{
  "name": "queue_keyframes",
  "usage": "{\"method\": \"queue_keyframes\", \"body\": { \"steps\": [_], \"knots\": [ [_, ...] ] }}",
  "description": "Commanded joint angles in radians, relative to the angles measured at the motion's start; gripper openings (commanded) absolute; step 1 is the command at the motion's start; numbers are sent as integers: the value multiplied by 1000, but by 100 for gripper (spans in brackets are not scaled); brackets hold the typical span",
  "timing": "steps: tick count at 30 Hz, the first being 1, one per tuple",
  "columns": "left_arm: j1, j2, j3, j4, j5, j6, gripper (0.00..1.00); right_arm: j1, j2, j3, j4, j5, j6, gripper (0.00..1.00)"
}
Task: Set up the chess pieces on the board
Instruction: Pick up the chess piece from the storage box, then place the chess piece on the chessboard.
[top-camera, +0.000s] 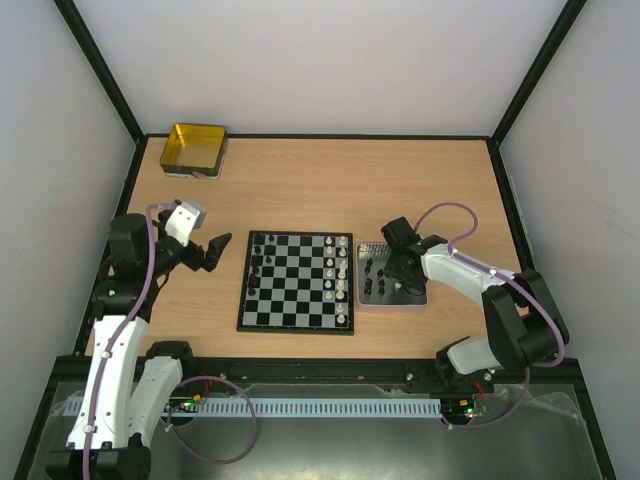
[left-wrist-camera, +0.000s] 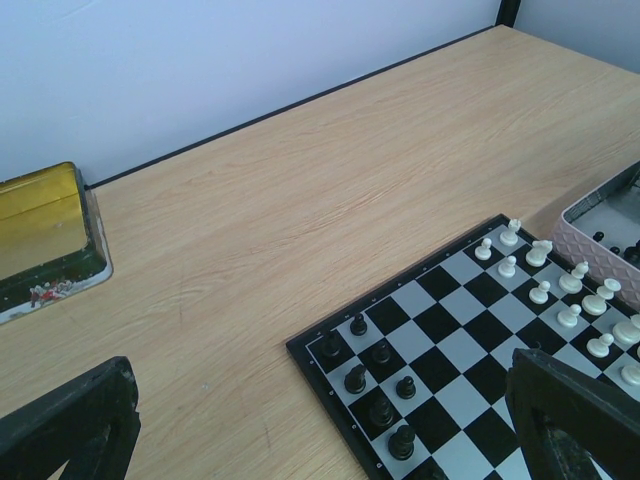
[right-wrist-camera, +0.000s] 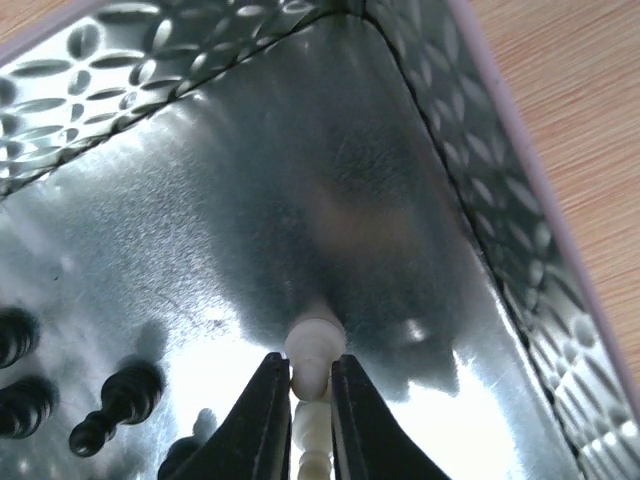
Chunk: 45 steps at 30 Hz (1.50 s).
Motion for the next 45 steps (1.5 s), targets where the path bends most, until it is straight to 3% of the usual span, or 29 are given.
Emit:
{"method": "queue_keyframes", "body": {
  "steps": [1,4,14,24,30,45],
  "knots": [
    [7,-8,-2,-13,16,8,99,-29,-5,-19,0,17,-18,8],
    [7,-8,-2,-21,32,18,99,-36,-15,-12,-10,22,-31,2],
    [7,12,-2,-33,53,31,98,-7,-89,88,-120,81,-71,2],
    [7,25,7,-33,54,17,99,342,-40,289,-258,204,5,2],
    [8,40,8,-3,-47,-22,99,535,83,390,-274,202,45,2],
    [27,12,-4,32,-120,-52,99,768,210,387,-232,139,135,2]
  ]
}}
